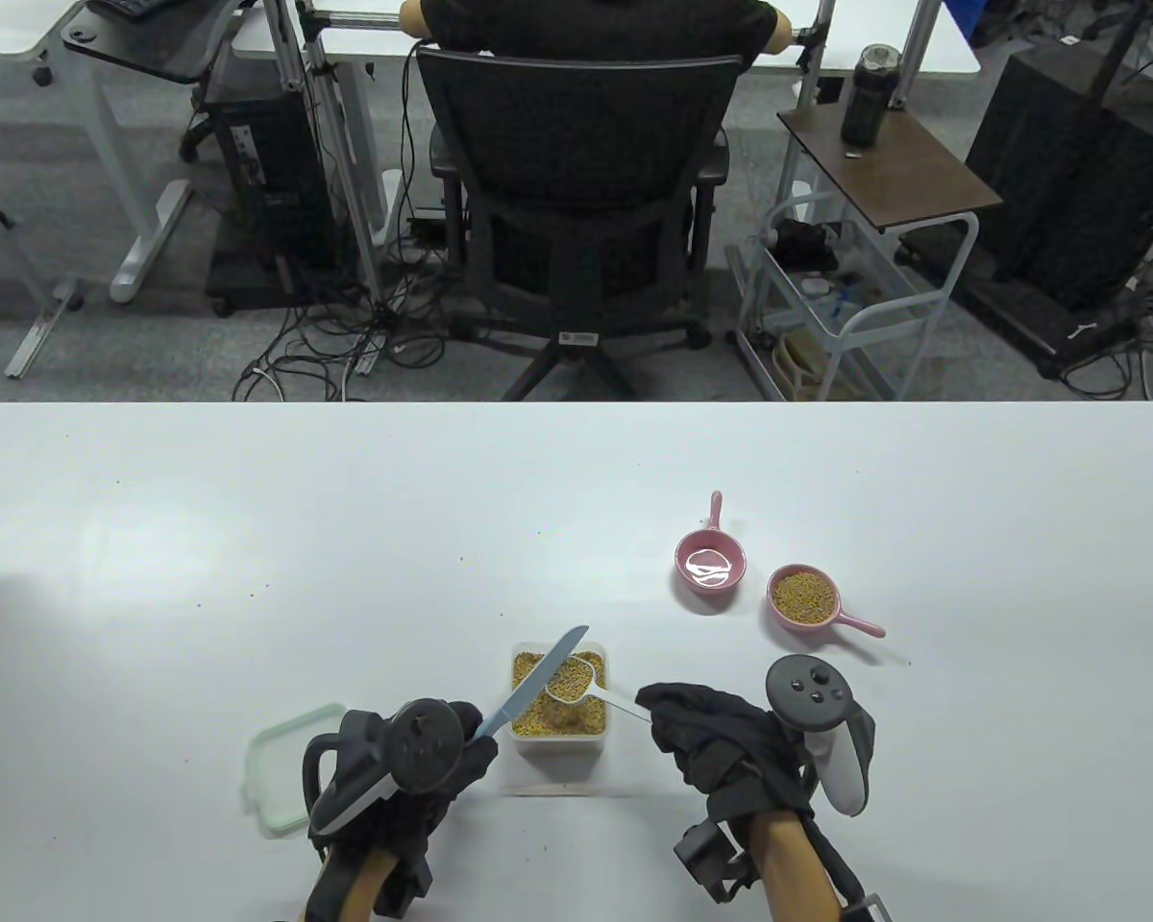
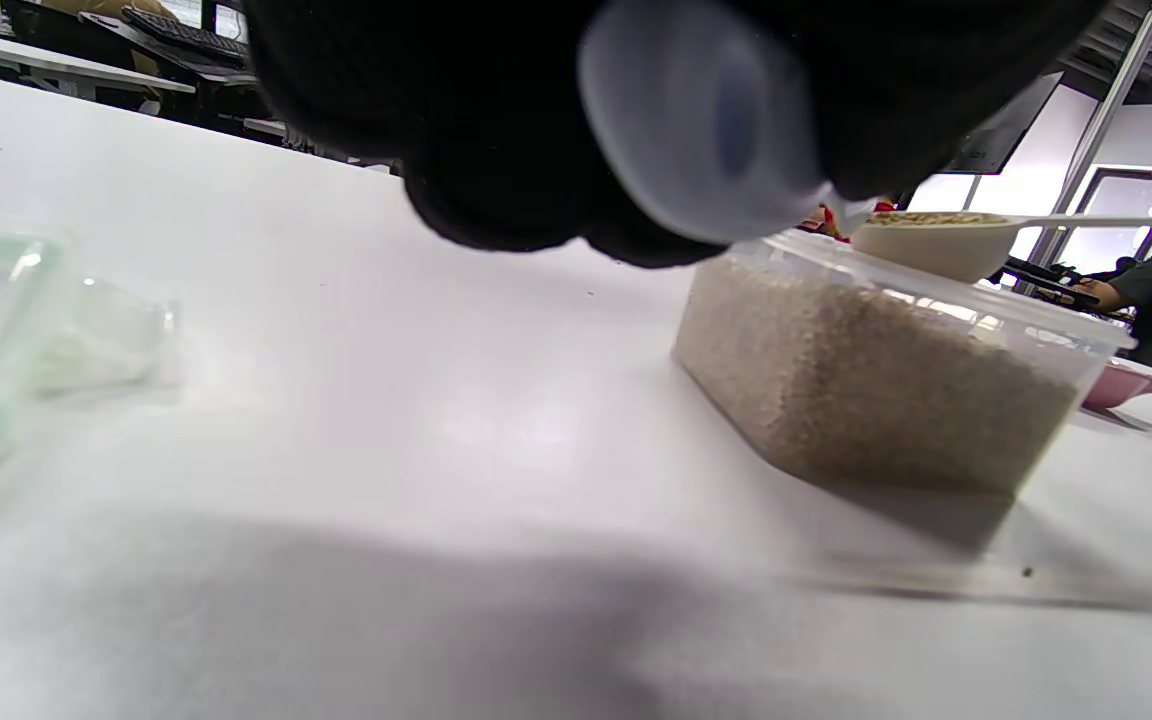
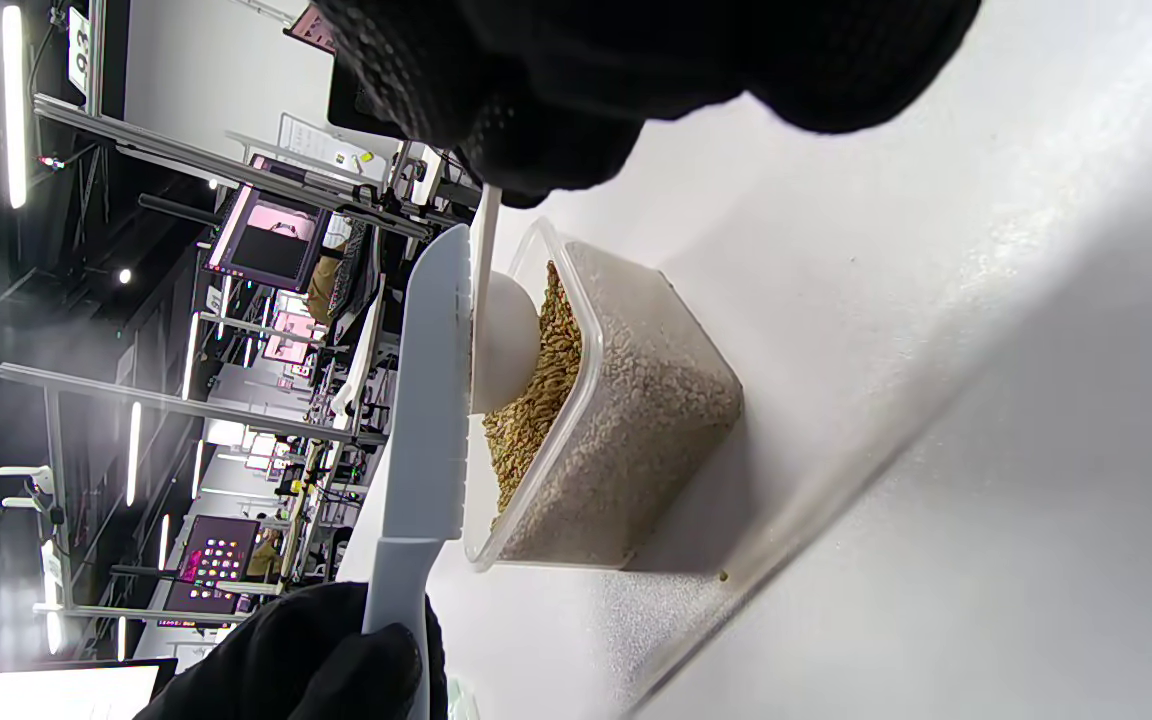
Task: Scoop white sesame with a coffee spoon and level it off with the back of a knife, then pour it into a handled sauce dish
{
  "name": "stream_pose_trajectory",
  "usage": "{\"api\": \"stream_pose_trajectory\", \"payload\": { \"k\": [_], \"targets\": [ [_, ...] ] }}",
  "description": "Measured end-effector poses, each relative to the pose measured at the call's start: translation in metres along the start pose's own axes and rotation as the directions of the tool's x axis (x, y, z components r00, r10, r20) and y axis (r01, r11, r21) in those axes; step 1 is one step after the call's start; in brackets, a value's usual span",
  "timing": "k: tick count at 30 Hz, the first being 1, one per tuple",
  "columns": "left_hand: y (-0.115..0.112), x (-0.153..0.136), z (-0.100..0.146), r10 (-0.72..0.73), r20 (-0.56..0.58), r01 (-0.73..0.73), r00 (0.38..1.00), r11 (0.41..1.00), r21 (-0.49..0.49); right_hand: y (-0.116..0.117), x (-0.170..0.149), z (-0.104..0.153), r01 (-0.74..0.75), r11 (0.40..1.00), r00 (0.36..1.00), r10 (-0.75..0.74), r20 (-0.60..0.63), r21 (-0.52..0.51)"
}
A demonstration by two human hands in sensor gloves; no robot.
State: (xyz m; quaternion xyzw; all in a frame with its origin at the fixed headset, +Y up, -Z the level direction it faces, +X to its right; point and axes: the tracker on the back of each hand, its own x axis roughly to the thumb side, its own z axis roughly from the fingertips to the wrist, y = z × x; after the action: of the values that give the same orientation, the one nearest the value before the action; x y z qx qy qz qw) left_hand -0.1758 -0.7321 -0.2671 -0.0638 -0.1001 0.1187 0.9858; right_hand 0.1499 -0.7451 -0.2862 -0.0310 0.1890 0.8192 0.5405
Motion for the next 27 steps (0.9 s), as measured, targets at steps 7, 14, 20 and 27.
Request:
{"api": "stream_pose_trajectory", "payload": {
  "k": [7, 14, 20, 27],
  "targets": [
    [0.001, -0.003, 0.000, 0.012, -0.007, -0.012, 1.000, 1.000, 0.005, 0.000, 0.000, 0.000, -0.005, 1.000, 1.000, 0.005, -0.004, -0.004],
    [0.005, -0.010, 0.003, 0.036, -0.036, -0.033, 0.999, 0.998, 0.056, 0.000, 0.001, 0.000, -0.022, 1.000, 1.000, 0.022, -0.003, -0.007],
    [0.003, -0.009, 0.001, -0.090, -0.094, 0.089, 0.991, 0.996, -0.011, 0.000, 0.001, 0.000, -0.019, 1.000, 1.000, 0.019, -0.002, -0.009],
    [0.006, -0.010, 0.006, -0.012, -0.087, 0.022, 0.996, 0.993, 0.118, -0.001, 0.001, 0.001, -0.013, 1.000, 1.000, 0.013, -0.003, -0.011]
  ]
}}
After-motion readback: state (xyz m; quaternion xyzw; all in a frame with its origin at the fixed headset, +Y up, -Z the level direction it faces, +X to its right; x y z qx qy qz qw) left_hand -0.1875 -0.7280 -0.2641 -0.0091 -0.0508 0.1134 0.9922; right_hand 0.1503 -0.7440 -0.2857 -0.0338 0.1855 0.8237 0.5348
